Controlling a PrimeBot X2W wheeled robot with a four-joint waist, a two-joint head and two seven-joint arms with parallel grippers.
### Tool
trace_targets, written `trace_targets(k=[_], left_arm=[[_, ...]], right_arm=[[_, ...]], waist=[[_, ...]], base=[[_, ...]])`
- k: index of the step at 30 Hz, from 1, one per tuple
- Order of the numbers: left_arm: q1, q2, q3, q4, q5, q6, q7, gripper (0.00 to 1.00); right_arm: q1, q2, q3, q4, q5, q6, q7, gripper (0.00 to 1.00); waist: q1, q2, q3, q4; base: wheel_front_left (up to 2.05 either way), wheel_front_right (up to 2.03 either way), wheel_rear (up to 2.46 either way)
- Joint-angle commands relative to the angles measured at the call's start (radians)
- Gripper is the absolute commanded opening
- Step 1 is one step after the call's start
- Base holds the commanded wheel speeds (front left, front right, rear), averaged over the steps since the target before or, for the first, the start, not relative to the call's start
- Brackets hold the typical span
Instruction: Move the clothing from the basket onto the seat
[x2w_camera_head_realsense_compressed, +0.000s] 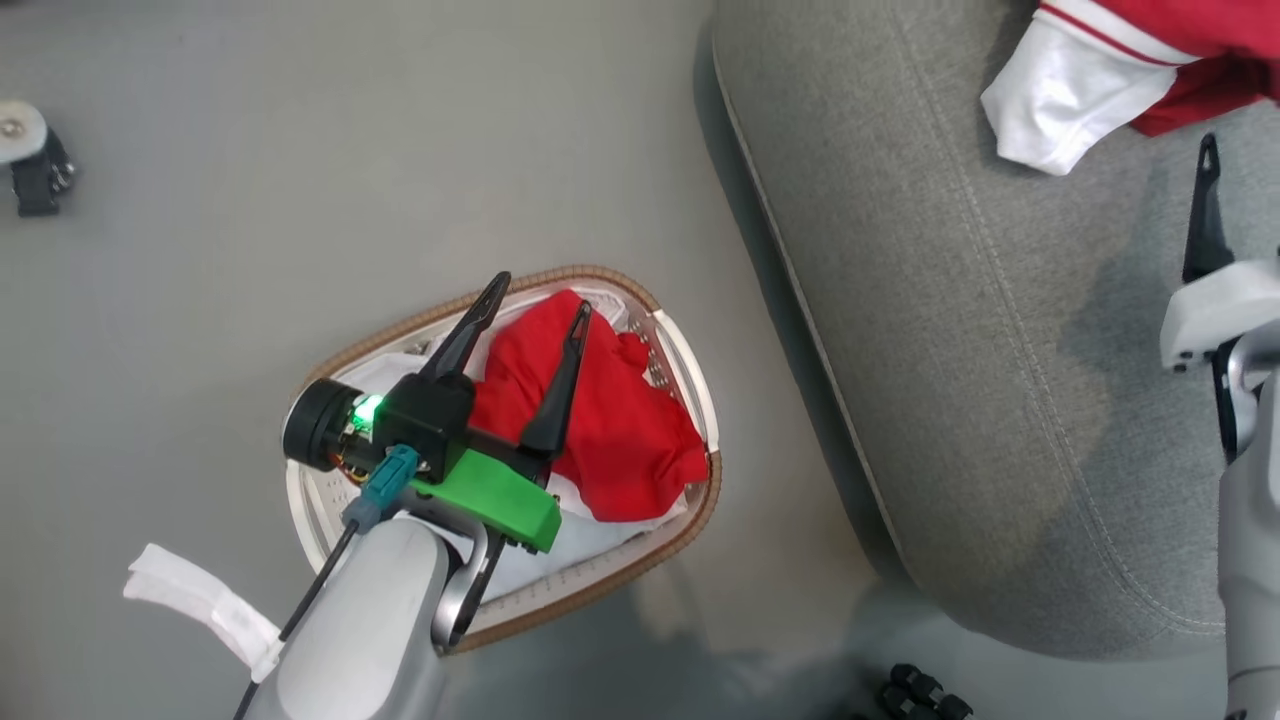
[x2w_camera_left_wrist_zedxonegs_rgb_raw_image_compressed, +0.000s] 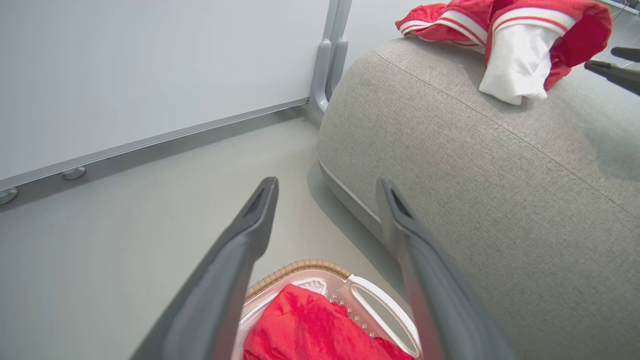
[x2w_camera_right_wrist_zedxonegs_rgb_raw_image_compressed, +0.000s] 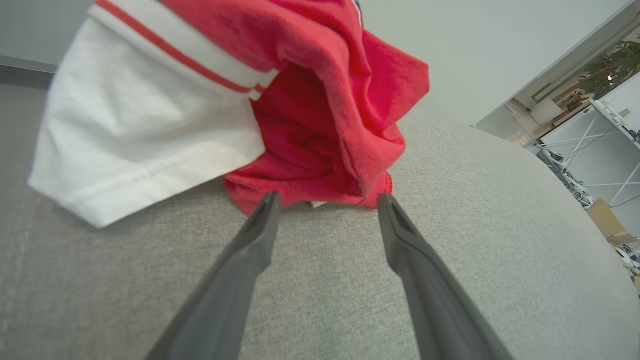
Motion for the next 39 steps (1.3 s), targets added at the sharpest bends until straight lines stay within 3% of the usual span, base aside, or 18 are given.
trace_targets(k=[1,11,21,30,39], left_arm=[[0.023,-0.001,0.012,0.004,-0.005,-0.003,-0.001,1.00],[0.102,-0.027,0.114,-0.003,-0.040,-0.003,-0.001,1.00],[0.221,-0.050,0.262,-0.007,-0.053,0.003,-0.001,1.00],[0.347,-0.057,0.377,-0.005,-0.076,0.011,-0.001,1.00],[0.436,-0.058,0.401,-0.009,-0.101,0.012,-0.001,1.00]], right_arm=[[0.026,-0.001,0.007,-0.011,0.012,-0.001,0.000,1.00],[0.057,-0.024,0.091,-0.059,0.032,-0.001,0.000,1.00],[0.108,0.020,0.202,-0.092,0.096,-0.001,0.000,1.00],[0.255,0.090,0.281,-0.146,0.169,-0.001,0.000,1.00],[0.428,0.102,0.362,-0.191,0.286,-0.001,0.000,1.00]], waist=[[0.0000,0.0000,-0.067,0.010],[0.0000,0.0000,-0.243,0.066],[0.0000,0.0000,-0.396,0.139],[0.0000,0.0000,-0.484,0.190],[0.0000,0.0000,-0.545,0.209]], base=[[0.00,0.00,0.00],[0.00,0.00,0.00],[0.00,0.00,0.00],[0.00,0.00,0.00],[0.00,0.00,0.00]])
